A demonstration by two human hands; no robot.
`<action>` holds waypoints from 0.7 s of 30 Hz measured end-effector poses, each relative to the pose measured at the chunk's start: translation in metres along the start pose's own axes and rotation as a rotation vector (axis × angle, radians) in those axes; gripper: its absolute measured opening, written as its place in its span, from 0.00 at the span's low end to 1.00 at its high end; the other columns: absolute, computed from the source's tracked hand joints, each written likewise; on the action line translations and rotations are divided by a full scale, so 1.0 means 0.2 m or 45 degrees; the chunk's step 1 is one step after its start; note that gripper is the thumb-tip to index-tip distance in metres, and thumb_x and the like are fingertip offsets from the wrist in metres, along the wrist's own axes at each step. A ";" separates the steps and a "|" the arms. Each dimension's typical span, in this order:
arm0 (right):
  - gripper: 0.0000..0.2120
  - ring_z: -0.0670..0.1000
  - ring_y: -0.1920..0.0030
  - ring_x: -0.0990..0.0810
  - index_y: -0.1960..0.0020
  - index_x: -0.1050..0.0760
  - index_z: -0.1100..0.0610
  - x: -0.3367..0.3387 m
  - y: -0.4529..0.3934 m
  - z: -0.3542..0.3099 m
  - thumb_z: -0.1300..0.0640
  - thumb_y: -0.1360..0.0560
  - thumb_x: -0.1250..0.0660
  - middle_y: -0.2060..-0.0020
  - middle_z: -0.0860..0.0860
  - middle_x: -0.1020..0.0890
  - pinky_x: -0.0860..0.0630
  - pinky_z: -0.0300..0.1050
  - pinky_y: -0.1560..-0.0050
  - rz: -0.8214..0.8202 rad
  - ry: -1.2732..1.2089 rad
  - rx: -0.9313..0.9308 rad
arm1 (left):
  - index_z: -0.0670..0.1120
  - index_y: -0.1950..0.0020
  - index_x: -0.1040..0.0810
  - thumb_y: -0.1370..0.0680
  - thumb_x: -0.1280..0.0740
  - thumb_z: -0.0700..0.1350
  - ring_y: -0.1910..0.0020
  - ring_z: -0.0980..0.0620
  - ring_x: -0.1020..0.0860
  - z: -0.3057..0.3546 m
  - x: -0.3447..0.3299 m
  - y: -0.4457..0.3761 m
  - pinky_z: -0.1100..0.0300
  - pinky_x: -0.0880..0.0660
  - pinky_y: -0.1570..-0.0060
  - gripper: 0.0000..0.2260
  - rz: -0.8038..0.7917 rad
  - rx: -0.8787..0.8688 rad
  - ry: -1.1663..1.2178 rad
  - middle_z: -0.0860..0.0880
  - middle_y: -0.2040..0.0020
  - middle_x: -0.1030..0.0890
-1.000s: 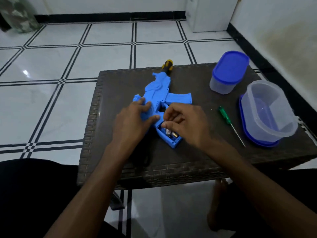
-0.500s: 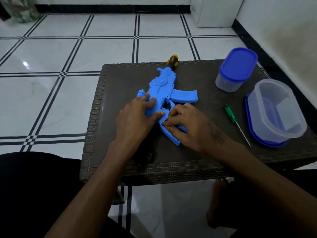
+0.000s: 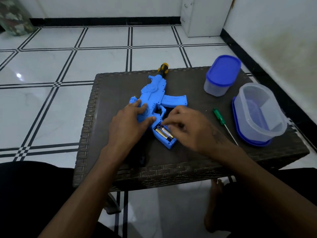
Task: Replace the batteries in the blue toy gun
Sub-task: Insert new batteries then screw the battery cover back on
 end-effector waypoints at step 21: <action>0.13 0.48 0.46 0.24 0.41 0.23 0.51 -0.03 0.00 0.22 0.52 0.25 0.31 0.48 0.48 0.22 0.27 0.41 0.47 0.029 0.251 -0.348 | 0.55 0.28 0.30 0.33 0.35 0.72 0.30 0.44 0.31 0.00 0.01 0.04 0.49 0.31 0.34 0.38 0.020 0.055 -0.261 0.49 0.24 0.36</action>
Point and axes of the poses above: each hand's wrist, its own y-axis away from the middle knuckle, its own x-axis out of the back of the hand, z = x × y, the point moved 4 cm from there along -y, towards the middle knuckle
